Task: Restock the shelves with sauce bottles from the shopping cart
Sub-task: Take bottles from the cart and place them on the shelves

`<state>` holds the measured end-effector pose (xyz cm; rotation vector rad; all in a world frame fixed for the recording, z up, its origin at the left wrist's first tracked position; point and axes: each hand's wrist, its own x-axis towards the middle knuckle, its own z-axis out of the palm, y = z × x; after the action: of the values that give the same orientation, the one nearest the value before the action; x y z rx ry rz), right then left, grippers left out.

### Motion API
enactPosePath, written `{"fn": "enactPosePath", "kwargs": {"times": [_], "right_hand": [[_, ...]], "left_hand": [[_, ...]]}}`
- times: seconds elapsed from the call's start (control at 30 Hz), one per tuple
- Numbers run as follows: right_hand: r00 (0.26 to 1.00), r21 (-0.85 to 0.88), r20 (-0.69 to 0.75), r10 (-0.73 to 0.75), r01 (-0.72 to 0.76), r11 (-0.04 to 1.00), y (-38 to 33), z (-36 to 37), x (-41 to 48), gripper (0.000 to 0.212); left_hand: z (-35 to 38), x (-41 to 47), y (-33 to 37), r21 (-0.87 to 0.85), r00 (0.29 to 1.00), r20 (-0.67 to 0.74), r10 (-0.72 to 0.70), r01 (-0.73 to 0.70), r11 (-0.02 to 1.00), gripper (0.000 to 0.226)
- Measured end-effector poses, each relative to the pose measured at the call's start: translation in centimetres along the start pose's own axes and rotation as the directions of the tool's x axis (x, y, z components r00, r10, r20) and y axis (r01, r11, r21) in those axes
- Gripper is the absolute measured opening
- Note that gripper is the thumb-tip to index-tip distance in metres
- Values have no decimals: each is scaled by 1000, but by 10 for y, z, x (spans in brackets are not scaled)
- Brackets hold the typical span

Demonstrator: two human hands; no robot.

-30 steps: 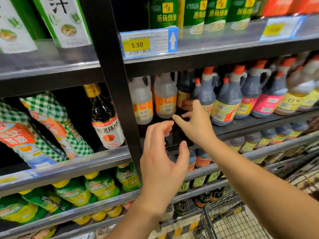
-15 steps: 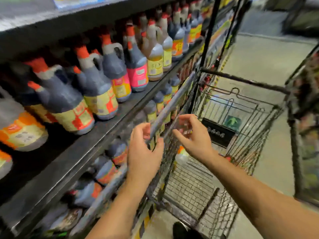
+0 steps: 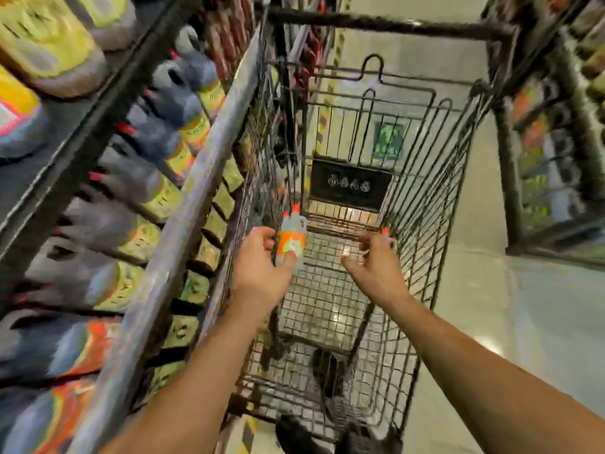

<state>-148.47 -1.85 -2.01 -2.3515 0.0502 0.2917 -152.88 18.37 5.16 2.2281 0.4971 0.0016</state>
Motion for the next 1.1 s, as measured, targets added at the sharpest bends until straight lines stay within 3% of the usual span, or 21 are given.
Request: {"fn": "enactPosePath", "kwargs": {"times": [0.2,0.37,0.47,0.6,0.77,0.93,1.1], "right_hand": [[963,-226,30,268,-254,940,79,61,51,71],[880,-336,-27,475,-455,825,132,104,88,92],[848,-399,-66,525,-505,765,152,123,103,101],[797,-374,-111,594,-587,717,172,141,117,100],[750,-404,-204,629,-650,644,179,148,129,96],[704,-313,-152,694,-700,642,179,143,144,112],[655,-131,-110,748,-755,642,185,144,156,104]], "left_hand": [[85,72,-62,145,988,126,-89,71,987,36],[147,123,-121,269,959,206,-195,137,953,60],[171,144,-155,358,942,247,-227,129,925,64],[196,167,-186,436,936,243,-255,129,891,71],[219,197,-208,414,922,230,-311,196,889,83],[236,217,-217,349,897,191,-399,318,882,98],[242,232,-220,268,867,192,-461,405,874,102]]}}
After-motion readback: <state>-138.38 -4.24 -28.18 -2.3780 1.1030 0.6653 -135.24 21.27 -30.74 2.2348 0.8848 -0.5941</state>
